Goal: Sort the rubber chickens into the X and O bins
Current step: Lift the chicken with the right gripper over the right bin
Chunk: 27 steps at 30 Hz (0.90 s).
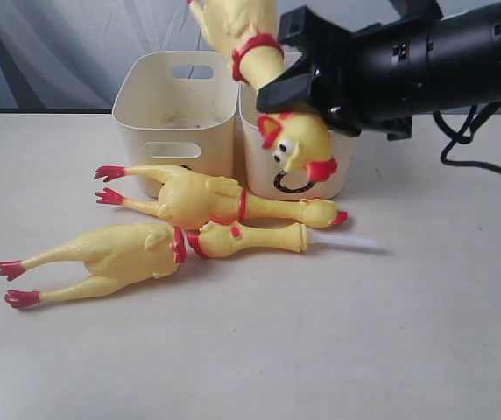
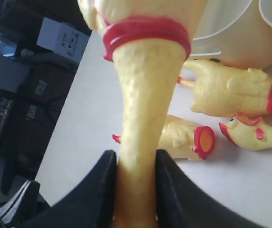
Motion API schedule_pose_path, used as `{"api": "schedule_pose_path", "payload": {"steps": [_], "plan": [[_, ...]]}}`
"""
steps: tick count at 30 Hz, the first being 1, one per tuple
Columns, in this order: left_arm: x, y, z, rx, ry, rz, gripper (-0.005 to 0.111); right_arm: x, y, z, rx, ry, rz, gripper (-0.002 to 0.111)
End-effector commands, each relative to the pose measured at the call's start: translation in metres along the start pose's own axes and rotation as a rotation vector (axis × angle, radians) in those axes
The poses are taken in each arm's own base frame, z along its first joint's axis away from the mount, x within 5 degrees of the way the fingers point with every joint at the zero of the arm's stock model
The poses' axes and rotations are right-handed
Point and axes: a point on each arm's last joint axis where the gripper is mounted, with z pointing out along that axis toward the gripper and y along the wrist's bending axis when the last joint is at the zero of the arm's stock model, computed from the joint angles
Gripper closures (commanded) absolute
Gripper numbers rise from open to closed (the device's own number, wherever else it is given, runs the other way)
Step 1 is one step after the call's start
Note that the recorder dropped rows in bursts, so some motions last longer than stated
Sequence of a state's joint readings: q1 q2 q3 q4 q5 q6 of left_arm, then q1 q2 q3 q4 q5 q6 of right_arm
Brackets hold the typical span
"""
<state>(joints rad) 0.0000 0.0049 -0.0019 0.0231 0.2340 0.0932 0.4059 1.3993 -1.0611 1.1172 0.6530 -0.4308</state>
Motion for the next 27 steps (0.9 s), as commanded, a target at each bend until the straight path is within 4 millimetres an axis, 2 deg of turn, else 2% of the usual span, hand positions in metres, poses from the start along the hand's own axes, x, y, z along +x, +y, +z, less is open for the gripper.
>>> {"api": "schedule_pose_path", "payload": {"steps": [1, 6, 9, 13, 21, 27], "plan": [[0.000, 0.000, 0.000, -0.002, -0.005, -0.002, 0.106, -0.022, 0.000, -0.020, -0.003, -0.043, 0.024, 0.109], [0.000, 0.000, 0.000, -0.002, -0.005, -0.002, 0.106, -0.038, -0.012, -0.034, 0.135, -0.049, 0.001, 0.109], [0.000, 0.000, 0.000, -0.002, -0.005, -0.002, 0.106, -0.049, -0.018, -0.036, 0.198, 0.005, -0.012, 0.109], [0.000, 0.000, 0.000, -0.002, -0.005, -0.002, 0.106, -0.061, -0.021, -0.033, 0.266, 0.124, -0.051, 0.109], [0.000, 0.000, 0.000, -0.002, -0.005, -0.002, 0.106, -0.089, -0.027, -0.028, 0.412, 0.199, -0.085, 0.109], [0.000, 0.000, 0.000, -0.002, -0.005, -0.002, 0.106, -0.093, -0.040, -0.018, 0.475, 0.271, -0.075, 0.109]]}}
